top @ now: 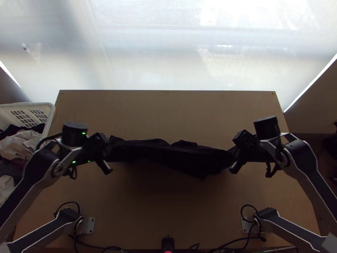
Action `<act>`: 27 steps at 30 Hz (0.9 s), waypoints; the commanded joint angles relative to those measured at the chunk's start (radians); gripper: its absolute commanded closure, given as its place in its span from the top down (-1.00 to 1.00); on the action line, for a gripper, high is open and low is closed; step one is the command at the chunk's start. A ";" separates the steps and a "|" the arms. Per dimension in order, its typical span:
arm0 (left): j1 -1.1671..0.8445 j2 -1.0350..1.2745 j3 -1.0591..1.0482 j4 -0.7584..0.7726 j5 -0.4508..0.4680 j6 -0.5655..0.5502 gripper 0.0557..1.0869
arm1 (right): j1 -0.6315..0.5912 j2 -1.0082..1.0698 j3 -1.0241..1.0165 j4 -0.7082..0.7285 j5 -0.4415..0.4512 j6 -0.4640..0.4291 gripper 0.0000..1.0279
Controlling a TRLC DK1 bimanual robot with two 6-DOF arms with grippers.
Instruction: Fold the t-shirt
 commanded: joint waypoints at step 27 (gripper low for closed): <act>-0.334 0.158 0.875 -0.513 0.081 -0.130 -0.93 | 0.254 0.059 0.430 -0.350 -0.558 0.210 -0.95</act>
